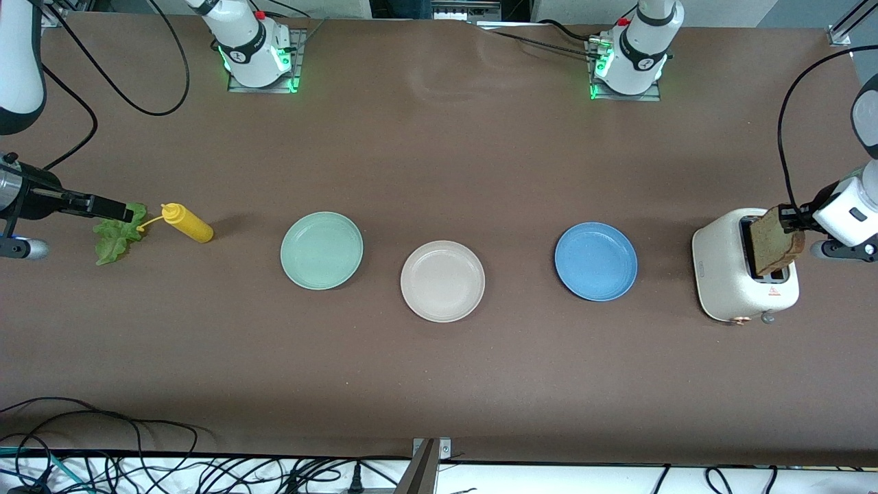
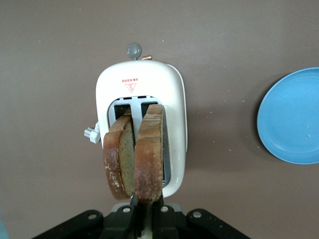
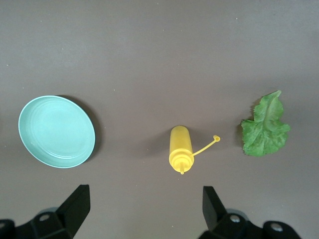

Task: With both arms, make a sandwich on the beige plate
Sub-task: 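Lift the bread slice with the left gripper and carry it to the beige plate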

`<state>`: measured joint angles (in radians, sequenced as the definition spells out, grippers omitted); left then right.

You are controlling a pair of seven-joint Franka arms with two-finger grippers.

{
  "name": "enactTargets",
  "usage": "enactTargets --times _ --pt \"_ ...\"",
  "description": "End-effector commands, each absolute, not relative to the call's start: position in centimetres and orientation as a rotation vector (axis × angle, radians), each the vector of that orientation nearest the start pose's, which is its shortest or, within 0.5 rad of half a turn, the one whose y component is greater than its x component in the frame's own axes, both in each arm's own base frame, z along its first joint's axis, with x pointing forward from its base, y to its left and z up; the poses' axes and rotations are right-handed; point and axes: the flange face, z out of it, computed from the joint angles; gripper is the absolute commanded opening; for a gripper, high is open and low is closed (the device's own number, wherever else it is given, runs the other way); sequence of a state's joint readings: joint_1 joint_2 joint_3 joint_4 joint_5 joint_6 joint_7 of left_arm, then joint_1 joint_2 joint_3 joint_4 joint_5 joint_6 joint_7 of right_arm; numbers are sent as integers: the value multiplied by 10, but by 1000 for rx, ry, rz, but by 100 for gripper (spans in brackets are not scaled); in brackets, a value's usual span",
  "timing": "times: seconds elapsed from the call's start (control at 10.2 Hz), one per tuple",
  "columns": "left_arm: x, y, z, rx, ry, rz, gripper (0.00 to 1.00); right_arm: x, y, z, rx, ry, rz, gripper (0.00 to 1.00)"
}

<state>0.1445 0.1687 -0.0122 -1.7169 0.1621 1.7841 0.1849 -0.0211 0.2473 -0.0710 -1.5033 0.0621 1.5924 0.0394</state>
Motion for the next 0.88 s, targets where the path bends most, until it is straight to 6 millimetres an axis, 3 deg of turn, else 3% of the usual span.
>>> enactTargets --times 0.0,0.29,0.59,0.78 --pt "601 53 514 -2941 204 214 0 613 -46 516 -3068 206 228 100" --pt "602 -6 543 -2908 260 216 0 613 -46 516 -3068 206 226 100" --pt "601 -64 546 -3008 299 190 0 613 -45 516 -3068 209 226 100" --pt "596 -120 533 -3044 229 215 0 613 -45 516 -3071 225 225 100"
